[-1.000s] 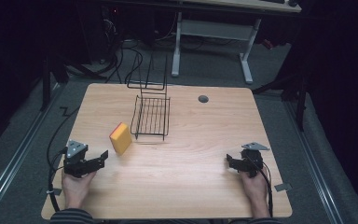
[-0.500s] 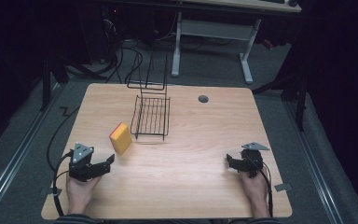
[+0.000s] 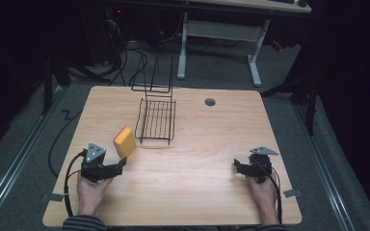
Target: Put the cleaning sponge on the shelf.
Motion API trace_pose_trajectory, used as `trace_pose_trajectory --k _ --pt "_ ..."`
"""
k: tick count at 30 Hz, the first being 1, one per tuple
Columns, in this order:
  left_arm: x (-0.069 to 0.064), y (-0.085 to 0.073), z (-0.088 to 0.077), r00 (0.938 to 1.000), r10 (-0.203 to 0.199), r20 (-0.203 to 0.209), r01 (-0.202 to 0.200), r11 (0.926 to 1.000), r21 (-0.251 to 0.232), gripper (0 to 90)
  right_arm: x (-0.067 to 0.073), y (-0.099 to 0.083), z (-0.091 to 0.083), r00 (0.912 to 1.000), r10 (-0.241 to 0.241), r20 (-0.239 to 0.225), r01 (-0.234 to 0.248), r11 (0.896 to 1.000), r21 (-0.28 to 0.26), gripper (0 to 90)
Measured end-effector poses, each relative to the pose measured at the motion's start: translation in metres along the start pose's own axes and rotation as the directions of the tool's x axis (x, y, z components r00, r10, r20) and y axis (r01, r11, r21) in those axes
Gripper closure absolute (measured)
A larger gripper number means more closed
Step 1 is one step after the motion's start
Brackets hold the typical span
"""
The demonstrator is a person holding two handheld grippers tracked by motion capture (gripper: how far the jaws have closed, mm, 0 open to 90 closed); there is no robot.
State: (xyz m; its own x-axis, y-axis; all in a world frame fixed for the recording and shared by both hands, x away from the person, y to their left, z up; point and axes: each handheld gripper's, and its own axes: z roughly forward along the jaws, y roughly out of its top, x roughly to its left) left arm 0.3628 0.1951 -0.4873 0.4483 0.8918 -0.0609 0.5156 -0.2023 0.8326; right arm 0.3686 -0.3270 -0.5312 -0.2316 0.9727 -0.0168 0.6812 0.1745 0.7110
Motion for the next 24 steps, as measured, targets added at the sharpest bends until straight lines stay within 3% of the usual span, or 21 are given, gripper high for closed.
trace_pose_trajectory --k 15,24 --pt "0.003 0.010 0.020 0.9998 -0.020 -0.002 0.020 0.9995 0.025 15.4 0.000 0.000 0.000 1.0000 -0.002 0.000 0.002 1.000 -0.001 19.1" --pt "0.008 0.010 0.031 0.9986 -0.053 -0.009 0.053 0.9980 0.034 18.4 0.000 0.000 0.000 1.0000 -0.002 -0.001 0.002 1.000 -0.001 19.0"
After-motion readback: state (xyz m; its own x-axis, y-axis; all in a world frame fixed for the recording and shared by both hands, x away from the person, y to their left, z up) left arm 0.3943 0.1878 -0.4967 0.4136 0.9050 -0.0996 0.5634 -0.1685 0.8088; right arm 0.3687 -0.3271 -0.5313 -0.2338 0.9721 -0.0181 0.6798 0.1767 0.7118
